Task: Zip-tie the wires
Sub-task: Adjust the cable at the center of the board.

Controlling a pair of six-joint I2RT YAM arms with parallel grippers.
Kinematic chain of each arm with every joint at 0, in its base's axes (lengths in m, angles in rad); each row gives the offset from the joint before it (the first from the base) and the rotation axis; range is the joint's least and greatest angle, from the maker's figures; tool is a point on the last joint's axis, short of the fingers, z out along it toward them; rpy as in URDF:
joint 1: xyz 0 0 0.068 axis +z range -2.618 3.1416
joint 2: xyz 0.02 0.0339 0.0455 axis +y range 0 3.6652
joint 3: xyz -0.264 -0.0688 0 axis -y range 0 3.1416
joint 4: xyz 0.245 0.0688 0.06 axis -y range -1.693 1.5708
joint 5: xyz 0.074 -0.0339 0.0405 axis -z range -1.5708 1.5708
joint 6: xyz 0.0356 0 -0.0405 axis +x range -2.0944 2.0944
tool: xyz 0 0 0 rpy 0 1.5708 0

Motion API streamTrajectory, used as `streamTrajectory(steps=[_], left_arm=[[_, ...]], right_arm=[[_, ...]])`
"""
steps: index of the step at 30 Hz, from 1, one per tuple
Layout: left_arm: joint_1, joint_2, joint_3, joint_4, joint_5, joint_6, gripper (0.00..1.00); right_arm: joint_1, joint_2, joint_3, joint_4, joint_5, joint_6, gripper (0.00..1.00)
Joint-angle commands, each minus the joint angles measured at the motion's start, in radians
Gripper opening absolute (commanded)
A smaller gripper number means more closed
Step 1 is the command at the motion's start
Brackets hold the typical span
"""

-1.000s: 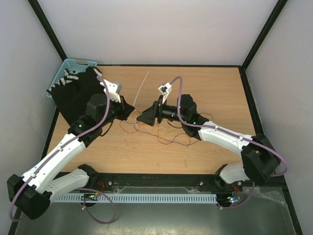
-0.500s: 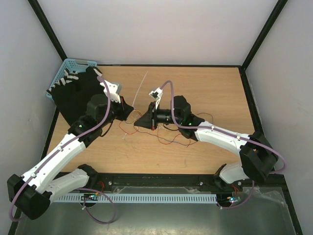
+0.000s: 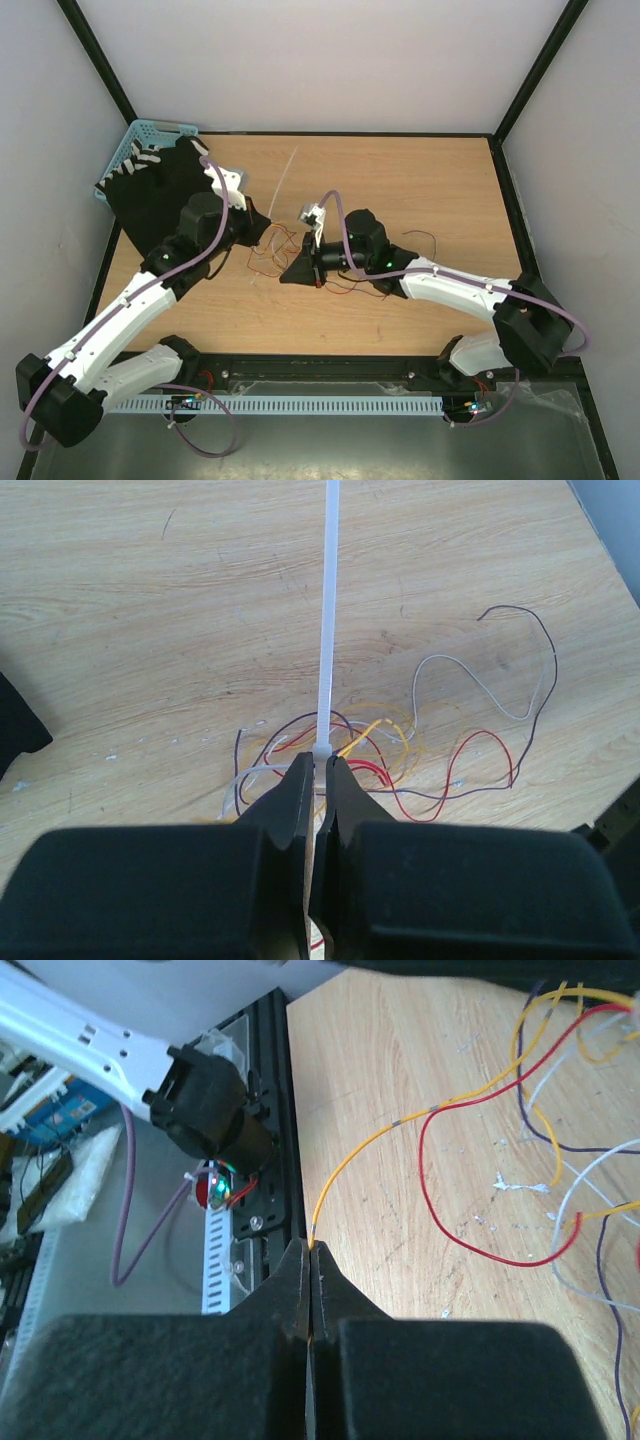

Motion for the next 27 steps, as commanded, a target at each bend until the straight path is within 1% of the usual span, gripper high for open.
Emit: streamTrajectory(steps=[1, 7, 8, 10, 11, 15, 17, 18, 19, 22, 25, 27], left_arm=[[-0.003, 0.014, 0.023, 0.010, -0.016, -0.006, 0.00], [-0.002, 0.030, 0.034, 0.011, -0.030, -0.017, 0.00], [-0.002, 0.031, 0.037, 0.011, -0.032, -0.019, 0.00], [-0.003, 0.035, 0.040, 0.011, -0.039, -0.022, 0.00], [-0.002, 0.037, 0.043, 0.011, -0.044, -0.023, 0.00], [-0.004, 0.046, 0.050, 0.013, -0.056, -0.022, 0.00], [-0.003, 0.046, 0.051, 0.012, -0.061, -0.020, 0.00], [-0.003, 0.045, 0.052, 0.012, -0.062, -0.017, 0.00], [-0.003, 0.043, 0.053, 0.012, -0.064, -0.015, 0.00], [-0.003, 0.034, 0.050, 0.013, -0.061, -0.005, 0.00], [-0.001, 0.021, 0.043, 0.013, -0.046, 0.005, 0.00], [-0.001, 0.013, 0.038, 0.012, -0.032, 0.007, 0.00]], right_arm=[[0.032, -0.040, -0.015, -0.034, -0.045, -0.093, 0.00], [0.084, 0.008, 0.017, -0.167, -0.041, -0.202, 0.00], [0.091, 0.015, 0.021, -0.190, -0.040, -0.215, 0.02], [0.099, 0.026, 0.026, -0.228, -0.041, -0.240, 0.10], [0.104, 0.027, 0.027, -0.244, -0.042, -0.252, 0.17], [0.110, -0.008, 0.030, -0.323, -0.054, -0.326, 0.52], [0.110, -0.057, 0.026, -0.366, -0.007, -0.365, 0.67], [0.110, -0.085, 0.021, -0.384, 0.038, -0.376, 0.71], [0.108, -0.118, 0.012, -0.392, 0.081, -0.385, 0.75], [0.086, -0.211, -0.022, -0.374, 0.197, -0.375, 0.83], [0.041, -0.274, -0.048, -0.321, 0.303, -0.353, 0.85], [0.008, -0.297, -0.069, -0.252, 0.347, -0.352, 0.86]])
